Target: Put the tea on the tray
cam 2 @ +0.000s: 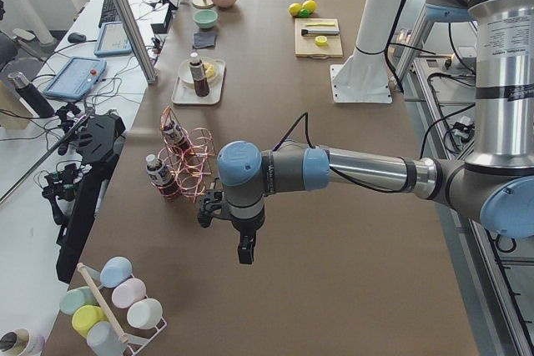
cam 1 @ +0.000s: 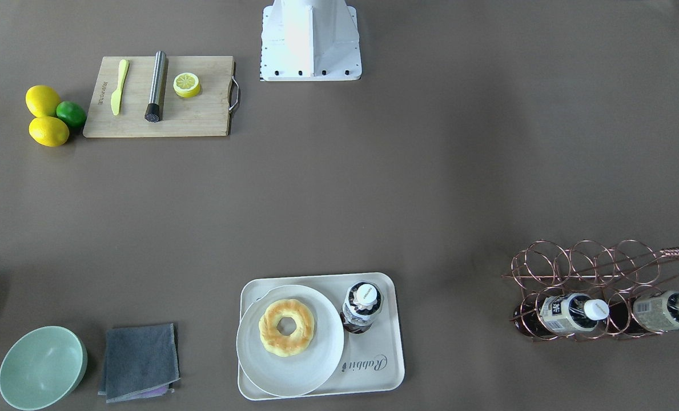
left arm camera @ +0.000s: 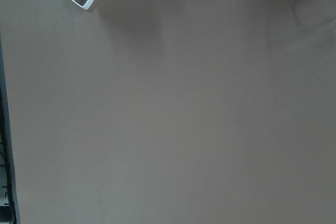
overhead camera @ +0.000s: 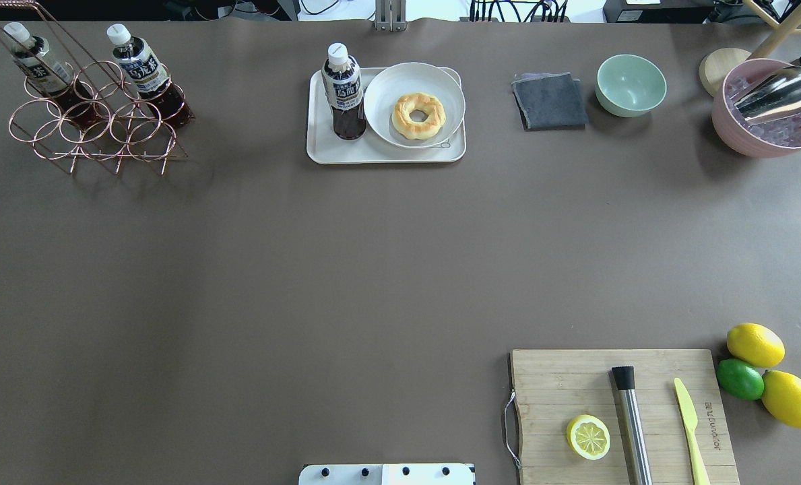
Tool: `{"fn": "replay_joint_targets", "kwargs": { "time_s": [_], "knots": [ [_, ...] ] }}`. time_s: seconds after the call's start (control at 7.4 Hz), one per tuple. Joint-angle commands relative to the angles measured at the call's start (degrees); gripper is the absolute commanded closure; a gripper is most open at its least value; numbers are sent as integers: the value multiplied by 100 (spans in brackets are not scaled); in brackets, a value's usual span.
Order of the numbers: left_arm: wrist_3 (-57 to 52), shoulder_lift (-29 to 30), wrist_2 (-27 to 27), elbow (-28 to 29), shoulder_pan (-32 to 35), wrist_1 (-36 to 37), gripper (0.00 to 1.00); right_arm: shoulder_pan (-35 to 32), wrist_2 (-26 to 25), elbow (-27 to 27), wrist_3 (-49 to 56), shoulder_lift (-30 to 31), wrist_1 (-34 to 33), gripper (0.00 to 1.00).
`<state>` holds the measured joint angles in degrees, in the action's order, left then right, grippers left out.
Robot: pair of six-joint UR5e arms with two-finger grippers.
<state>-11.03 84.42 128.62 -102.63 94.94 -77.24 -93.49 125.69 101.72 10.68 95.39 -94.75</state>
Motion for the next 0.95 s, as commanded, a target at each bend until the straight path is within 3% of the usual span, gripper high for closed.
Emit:
{"fn": "replay_joint_targets", "kwargs": {
  "time_s": [0.0, 0.81],
  "knots": [
    [-13, -128, -56, 164, -10, -27, 2, -91, 42, 207, 57, -154, -888, 0],
    [5, -154, -39, 313, -10, -27, 2, 41, 61, 102, 40, -117, -888, 0]
  ]
}}
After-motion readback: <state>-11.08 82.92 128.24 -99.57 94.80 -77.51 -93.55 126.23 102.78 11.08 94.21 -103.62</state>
